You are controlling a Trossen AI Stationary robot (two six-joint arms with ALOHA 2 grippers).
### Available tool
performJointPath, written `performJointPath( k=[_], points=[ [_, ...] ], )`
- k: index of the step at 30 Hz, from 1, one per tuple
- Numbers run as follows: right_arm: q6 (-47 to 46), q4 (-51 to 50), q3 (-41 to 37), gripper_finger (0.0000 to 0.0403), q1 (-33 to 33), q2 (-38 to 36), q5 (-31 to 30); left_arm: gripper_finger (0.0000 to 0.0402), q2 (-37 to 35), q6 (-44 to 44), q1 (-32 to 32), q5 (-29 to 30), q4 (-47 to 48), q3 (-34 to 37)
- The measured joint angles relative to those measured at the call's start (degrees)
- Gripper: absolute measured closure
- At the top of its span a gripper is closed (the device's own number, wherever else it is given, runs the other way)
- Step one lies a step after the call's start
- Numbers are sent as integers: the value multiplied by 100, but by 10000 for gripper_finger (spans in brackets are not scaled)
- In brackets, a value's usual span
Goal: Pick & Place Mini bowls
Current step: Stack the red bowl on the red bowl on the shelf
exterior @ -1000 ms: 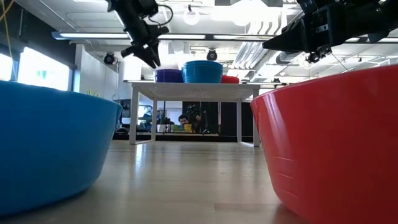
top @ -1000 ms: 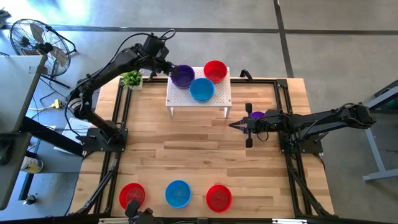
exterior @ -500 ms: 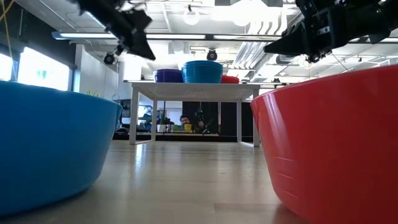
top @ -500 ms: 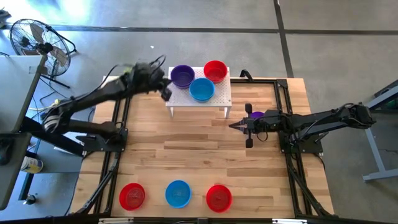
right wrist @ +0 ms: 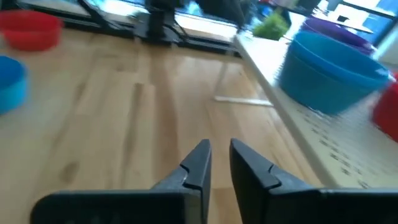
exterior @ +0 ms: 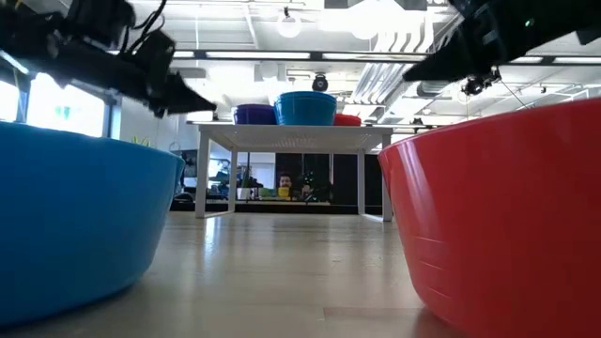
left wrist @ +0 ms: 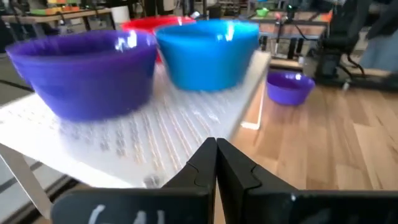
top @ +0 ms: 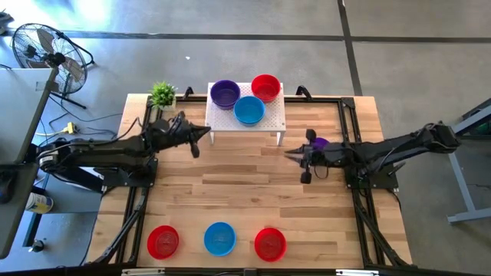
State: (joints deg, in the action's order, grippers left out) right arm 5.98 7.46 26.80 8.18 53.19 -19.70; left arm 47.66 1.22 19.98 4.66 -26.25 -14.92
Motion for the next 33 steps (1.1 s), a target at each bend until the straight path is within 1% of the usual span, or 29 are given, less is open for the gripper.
performJointPath(
  k=[2,4,8,10,14,17,19,23,26,29,33],
  points=[
    [-4,-14,30,337,279,29,-11,400,2,16,-52,-5,-245,238],
    [-31,-140,67,321,588,103,-97,400,6,88,-60,-11,-425,318],
    [-422,-559,301,289,1261,501,-530,400,7,156,-54,-150,-368,326],
    [-600,-758,480,272,1625,828,-644,400,7,156,-54,-161,-384,326],
    [-744,-1041,959,236,2363,1670,-637,399,7,154,-54,-163,-334,326],
    [-675,-1321,1418,213,2899,2386,-504,399,7,150,-54,-194,-287,326],
    [-590,-1448,1752,204,3220,2892,-351,399,7,152,-54,-254,-204,326],
    [-561,-1572,2455,204,3725,3843,61,399,7,152,-54,-290,-155,328],
    [-463,-1638,2941,211,3948,4435,137,399,9,152,-54,-289,-59,328],
    [-262,-1846,3354,220,4020,4901,227,399,9,151,-54,-285,-35,328],
    [3,-2046,3724,241,3931,5297,486,399,9,150,-53,-285,-34,328]
  ],
)
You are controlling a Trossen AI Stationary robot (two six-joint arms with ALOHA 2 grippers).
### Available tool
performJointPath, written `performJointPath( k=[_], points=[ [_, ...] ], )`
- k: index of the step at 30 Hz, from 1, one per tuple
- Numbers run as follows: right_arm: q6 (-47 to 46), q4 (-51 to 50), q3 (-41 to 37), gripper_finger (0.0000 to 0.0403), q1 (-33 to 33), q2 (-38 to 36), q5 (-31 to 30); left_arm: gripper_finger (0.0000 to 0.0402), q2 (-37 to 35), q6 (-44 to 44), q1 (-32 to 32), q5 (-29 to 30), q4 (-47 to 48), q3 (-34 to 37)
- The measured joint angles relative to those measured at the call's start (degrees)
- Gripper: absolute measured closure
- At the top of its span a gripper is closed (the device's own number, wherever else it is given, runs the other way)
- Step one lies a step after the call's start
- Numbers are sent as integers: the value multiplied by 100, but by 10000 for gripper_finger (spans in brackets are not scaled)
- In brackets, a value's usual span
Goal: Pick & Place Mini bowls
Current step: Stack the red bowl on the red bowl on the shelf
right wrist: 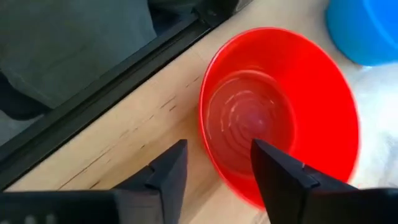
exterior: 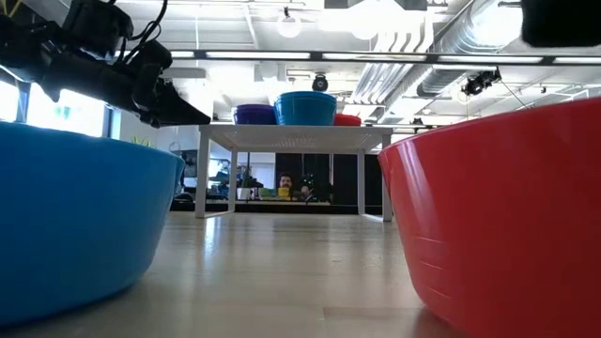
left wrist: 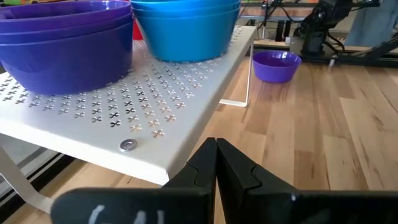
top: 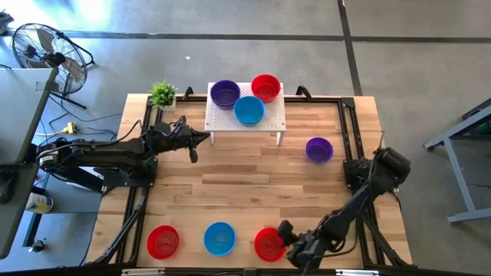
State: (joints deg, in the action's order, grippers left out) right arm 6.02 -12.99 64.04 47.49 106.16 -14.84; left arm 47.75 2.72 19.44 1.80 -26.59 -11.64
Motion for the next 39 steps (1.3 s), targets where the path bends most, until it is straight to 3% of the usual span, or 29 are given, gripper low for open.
performJointPath(
  k=[4,11,17,24,33,39],
  points=[
    [312,-4,85,282,-158,136,301,399,0,0,2,2,32,0],
    [525,-68,85,394,-380,143,707,399,0,-1,2,4,120,0],
    [292,-643,82,398,-474,-147,430,399,0,-2,2,7,127,0],
    [-666,-1774,-121,400,-823,-871,-175,399,2,-4,2,7,147,0],
    [-1234,-1412,-1300,399,-1672,-1390,-118,399,2,-9,2,9,144,0],
    [-1380,-1363,-1506,363,-1938,-1716,-379,399,2,-9,2,11,144,0]
  ],
)
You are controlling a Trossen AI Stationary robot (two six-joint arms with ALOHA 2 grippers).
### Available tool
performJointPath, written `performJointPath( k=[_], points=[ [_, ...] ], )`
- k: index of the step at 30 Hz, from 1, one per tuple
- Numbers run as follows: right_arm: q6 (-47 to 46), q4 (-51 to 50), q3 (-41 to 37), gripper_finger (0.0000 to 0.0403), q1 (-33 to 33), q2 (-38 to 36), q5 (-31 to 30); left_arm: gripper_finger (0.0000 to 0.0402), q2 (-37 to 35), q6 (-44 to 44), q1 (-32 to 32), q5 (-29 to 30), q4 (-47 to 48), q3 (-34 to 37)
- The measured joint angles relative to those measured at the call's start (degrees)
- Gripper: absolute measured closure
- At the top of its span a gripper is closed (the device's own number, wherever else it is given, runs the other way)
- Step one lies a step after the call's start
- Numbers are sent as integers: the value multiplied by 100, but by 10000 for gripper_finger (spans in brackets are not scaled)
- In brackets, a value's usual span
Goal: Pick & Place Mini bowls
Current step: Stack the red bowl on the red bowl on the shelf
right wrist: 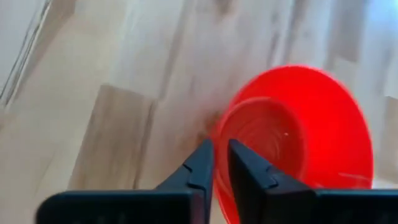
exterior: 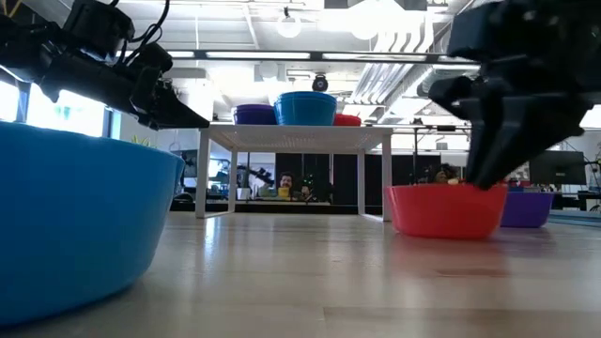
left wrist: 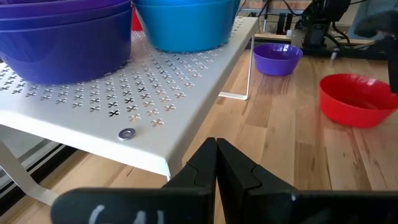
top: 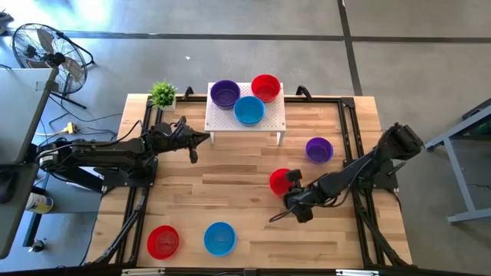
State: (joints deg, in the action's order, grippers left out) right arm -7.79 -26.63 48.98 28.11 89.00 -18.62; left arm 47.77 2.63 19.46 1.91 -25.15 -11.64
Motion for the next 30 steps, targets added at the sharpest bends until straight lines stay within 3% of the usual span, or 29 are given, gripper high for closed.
performJointPath(
  k=[6,12,15,23,30],
  points=[
    [-704,-61,-1,299,-3,-568,-333,399,0,-8,0,0,0,0],
    [-2017,-709,-1,255,-141,-1157,-757,399,0,-9,0,0,2,0],
    [-1853,-932,-1,243,-146,-1187,-646,399,0,-11,0,0,4,0],
    [-700,87,1,215,471,-549,-569,399,0,-12,0,0,4,0],
    [-949,69,174,222,186,293,-824,399,0,-13,0,0,8,0]
  ],
)
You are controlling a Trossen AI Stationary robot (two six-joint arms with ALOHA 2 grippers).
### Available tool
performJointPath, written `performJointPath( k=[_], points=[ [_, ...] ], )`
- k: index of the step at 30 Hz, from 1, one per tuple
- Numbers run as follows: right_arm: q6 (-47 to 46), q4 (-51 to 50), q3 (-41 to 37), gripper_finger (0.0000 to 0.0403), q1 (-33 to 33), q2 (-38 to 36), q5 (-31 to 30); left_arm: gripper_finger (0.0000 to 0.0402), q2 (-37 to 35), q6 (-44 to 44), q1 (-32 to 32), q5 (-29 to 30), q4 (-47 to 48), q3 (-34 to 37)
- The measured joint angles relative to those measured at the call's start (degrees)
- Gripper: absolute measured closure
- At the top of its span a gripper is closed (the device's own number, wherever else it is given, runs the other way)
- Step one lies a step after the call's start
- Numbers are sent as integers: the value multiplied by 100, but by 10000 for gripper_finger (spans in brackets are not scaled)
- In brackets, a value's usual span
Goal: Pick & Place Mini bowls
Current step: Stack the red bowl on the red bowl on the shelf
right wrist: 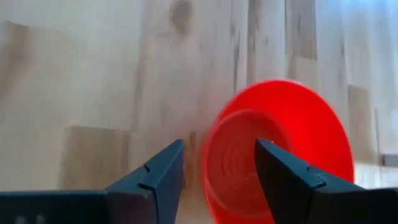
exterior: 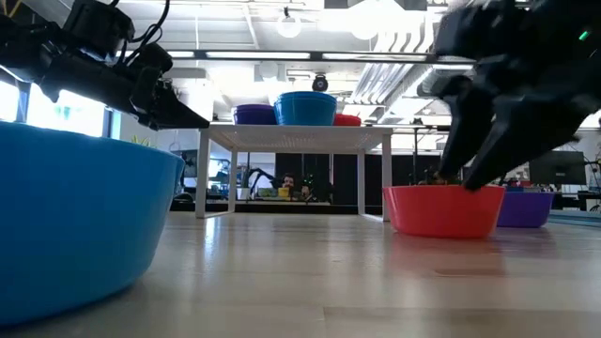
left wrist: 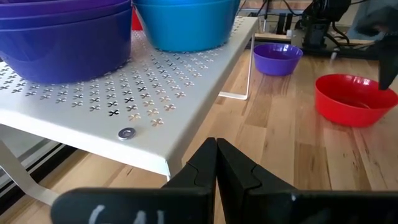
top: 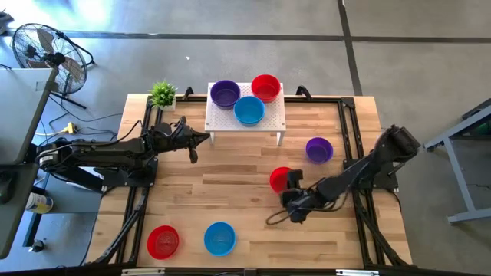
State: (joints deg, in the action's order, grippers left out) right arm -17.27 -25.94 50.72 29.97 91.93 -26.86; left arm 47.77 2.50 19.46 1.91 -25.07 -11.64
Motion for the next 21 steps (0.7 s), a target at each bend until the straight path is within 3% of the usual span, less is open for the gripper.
performJointPath(
  k=[6,12,21],
  points=[
    [-24,27,53,285,-368,395,444,399,0,0,0,1,59,0],
    [299,33,53,389,-457,439,361,399,0,0,0,4,120,0],
    [379,118,55,400,-265,336,284,399,0,0,0,4,124,0]
  ],
)
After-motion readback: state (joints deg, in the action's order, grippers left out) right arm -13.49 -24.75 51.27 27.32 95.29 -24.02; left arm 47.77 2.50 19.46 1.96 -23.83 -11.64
